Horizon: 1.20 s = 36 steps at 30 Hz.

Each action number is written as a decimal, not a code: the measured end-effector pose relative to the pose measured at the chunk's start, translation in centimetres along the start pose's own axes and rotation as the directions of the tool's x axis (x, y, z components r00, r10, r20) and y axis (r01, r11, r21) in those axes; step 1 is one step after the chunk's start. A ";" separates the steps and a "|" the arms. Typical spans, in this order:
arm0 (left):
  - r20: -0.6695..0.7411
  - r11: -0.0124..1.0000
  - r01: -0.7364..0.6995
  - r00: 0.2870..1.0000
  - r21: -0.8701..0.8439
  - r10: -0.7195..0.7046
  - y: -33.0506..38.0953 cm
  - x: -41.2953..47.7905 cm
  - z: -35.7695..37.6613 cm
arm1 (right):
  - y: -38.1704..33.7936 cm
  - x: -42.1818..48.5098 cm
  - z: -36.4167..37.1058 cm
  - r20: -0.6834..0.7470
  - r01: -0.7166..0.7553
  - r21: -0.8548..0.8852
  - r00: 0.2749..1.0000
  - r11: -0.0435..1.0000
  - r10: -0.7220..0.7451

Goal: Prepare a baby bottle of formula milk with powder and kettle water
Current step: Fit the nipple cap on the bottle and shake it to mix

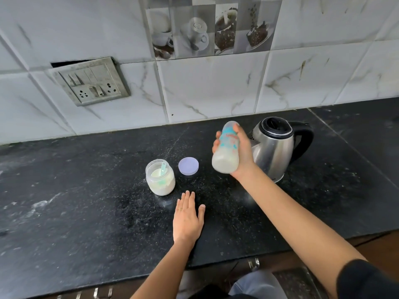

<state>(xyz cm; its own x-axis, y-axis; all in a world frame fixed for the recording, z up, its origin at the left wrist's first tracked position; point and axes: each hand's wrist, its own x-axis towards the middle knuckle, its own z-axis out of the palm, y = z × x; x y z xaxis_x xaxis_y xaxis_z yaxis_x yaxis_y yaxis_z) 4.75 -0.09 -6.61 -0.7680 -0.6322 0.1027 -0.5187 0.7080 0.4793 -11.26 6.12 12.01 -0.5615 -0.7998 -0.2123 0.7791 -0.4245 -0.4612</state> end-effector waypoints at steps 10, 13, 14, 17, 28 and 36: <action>-0.008 1.000 -0.001 1.000 0.004 0.001 0.0 0.0 0.0 | -0.4 0.5 -0.4 -0.021 0.064 0.025 0.998 0.998 -0.063; -0.007 1.000 0.002 1.000 0.006 -0.002 0.0 0.0 -0.1 | -0.3 0.2 0.1 -0.088 0.051 0.044 0.995 0.998 -0.047; -0.004 1.000 0.002 1.000 0.006 -0.002 0.0 0.1 -0.1 | 0.4 -0.3 -0.3 -0.037 0.010 -0.043 0.999 0.999 -0.011; -0.008 1.000 0.006 1.000 0.000 -0.006 0.1 0.0 0.0 | 1.9 -1.5 -1.1 0.089 -0.037 -0.196 0.995 0.980 0.055; -0.006 1.000 0.002 1.000 0.016 -0.002 0.1 0.0 -0.1 | 1.7 -1.2 -0.6 0.138 -0.021 -0.155 0.990 0.988 0.042; 0.001 1.000 0.005 1.000 0.027 -0.005 0.0 0.0 -0.1 | 1.0 -1.7 0.1 0.091 0.009 -0.123 0.996 0.992 0.002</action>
<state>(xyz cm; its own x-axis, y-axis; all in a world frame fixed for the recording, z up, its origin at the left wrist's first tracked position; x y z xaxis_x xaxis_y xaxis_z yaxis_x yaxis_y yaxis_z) 4.74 -0.14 -6.54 -0.7657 -0.6354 0.0994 -0.5324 0.7129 0.4564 -9.45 7.01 11.97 -0.5318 -0.8362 -0.1339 0.7341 -0.3763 -0.5653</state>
